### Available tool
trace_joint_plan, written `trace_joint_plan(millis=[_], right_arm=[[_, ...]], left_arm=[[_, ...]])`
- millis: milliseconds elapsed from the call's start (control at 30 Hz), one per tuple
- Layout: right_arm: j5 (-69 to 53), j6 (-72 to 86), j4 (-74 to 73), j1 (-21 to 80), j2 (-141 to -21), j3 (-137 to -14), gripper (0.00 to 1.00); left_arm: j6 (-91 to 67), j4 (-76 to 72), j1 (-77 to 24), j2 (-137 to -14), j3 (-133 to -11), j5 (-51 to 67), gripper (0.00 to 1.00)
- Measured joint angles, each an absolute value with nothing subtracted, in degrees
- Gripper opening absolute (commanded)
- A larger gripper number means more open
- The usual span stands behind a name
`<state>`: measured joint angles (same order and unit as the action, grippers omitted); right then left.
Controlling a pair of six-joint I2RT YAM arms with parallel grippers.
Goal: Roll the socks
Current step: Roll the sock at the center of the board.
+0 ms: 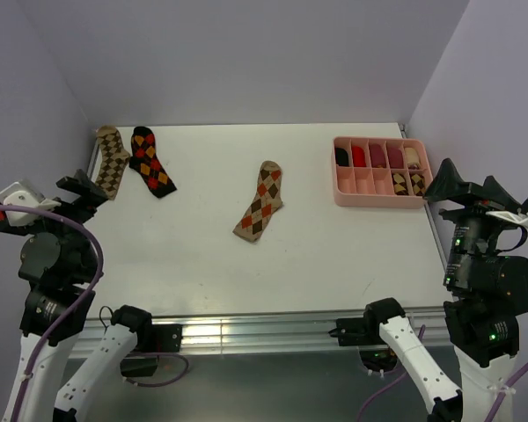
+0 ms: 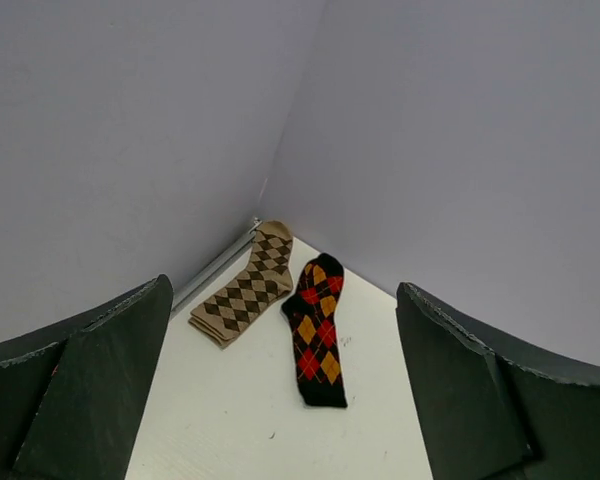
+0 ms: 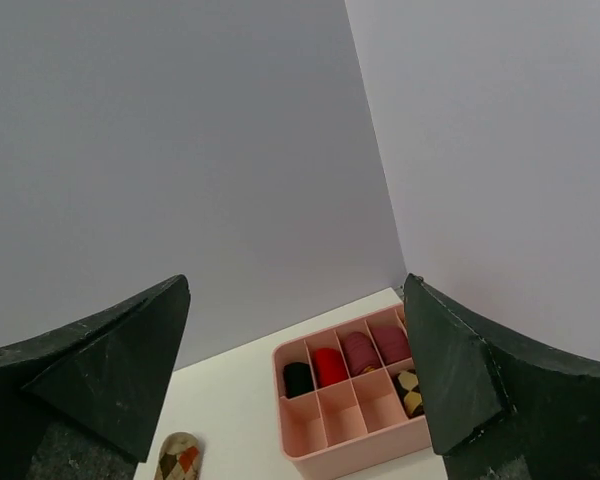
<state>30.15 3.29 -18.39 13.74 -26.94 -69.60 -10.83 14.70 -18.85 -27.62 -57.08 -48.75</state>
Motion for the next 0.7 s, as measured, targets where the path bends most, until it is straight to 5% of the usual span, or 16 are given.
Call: trace_joint_plan(millis=[433, 700], right_arm=[[20.2, 4.9, -18.5, 13.8, -29.3, -69.3, 0.94], [2.6, 8.4, -22.1, 13.9, -47.9, -70.5, 0.85]], left_arm=[[-14.7, 16.2, -18.9, -31.2, -56.2, -43.7, 0.99], [-18.0, 18.5, -18.9, -40.9, -53.7, -33.4, 0.99]])
